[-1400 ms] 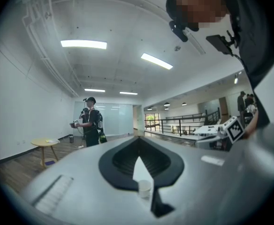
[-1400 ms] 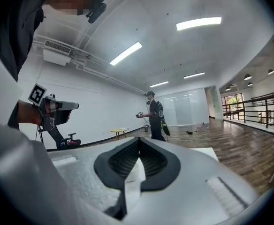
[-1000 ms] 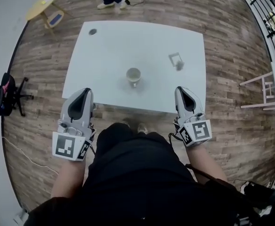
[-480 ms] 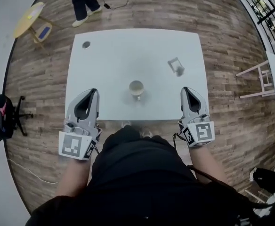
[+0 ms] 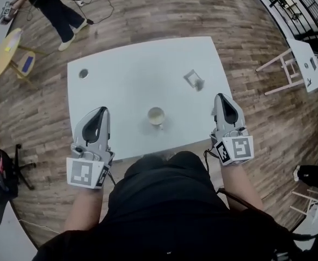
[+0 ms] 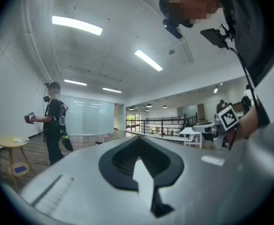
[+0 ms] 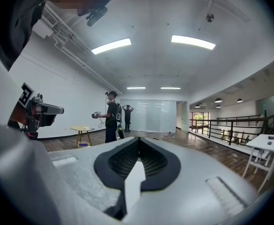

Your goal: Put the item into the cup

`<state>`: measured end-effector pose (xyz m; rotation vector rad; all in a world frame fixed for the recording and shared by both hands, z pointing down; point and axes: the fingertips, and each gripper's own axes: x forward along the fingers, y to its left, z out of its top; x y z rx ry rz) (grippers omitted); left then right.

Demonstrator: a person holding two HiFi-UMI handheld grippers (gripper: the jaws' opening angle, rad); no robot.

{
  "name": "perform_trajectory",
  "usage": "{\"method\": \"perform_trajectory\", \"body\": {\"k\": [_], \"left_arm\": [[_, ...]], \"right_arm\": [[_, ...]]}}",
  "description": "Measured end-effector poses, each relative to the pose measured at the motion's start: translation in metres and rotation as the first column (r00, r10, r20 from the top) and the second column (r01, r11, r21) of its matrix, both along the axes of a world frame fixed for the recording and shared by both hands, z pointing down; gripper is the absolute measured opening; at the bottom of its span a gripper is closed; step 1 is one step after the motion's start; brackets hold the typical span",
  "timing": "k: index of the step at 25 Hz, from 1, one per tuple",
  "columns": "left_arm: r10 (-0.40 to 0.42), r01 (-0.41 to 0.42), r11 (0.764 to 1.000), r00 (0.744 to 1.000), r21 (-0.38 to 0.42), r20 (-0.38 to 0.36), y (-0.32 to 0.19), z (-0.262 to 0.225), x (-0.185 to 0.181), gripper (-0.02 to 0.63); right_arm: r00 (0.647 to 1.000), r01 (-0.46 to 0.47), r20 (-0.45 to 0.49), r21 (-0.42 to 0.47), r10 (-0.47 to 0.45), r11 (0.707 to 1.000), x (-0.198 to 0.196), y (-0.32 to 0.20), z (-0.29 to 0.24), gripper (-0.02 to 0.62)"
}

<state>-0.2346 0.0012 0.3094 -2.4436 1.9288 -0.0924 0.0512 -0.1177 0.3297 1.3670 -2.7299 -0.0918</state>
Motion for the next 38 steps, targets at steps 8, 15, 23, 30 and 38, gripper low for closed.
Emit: {"method": "perform_trajectory", "body": {"k": [8, 15, 23, 30, 38], "left_arm": [[0.101, -0.104, 0.994, 0.992, -0.036, -0.076, -0.026, 0.008, 0.032, -0.002], [0.161, -0.163, 0.986, 0.985, -0.022, -0.057, -0.047, -0.004, 0.067, -0.002], [0.188, -0.189, 0.982, 0.981, -0.023, -0.053, -0.070, -0.005, 0.089, 0.000], [0.197, -0.198, 0.979, 0.980, -0.036, -0.041, -0.077, -0.003, 0.100, -0.002], [0.218, -0.218, 0.975, 0.976, -0.046, -0.009, -0.083, -0.004, 0.107, -0.002]], "right_arm": [[0.998, -0.054, -0.020, -0.025, 0.053, 0.998, 0.012, -0.007, 0.005, 0.002], [0.997, -0.017, -0.075, -0.002, 0.017, 1.000, 0.004, -0.027, 0.016, 0.002], [0.998, -0.001, -0.058, -0.005, 0.000, 1.000, 0.015, -0.031, 0.025, 0.002], [0.999, -0.010, -0.049, -0.016, 0.009, 1.000, 0.028, -0.026, 0.039, 0.061], [0.997, -0.053, -0.053, -0.044, 0.051, 0.998, 0.041, -0.023, 0.050, 0.101]]}}
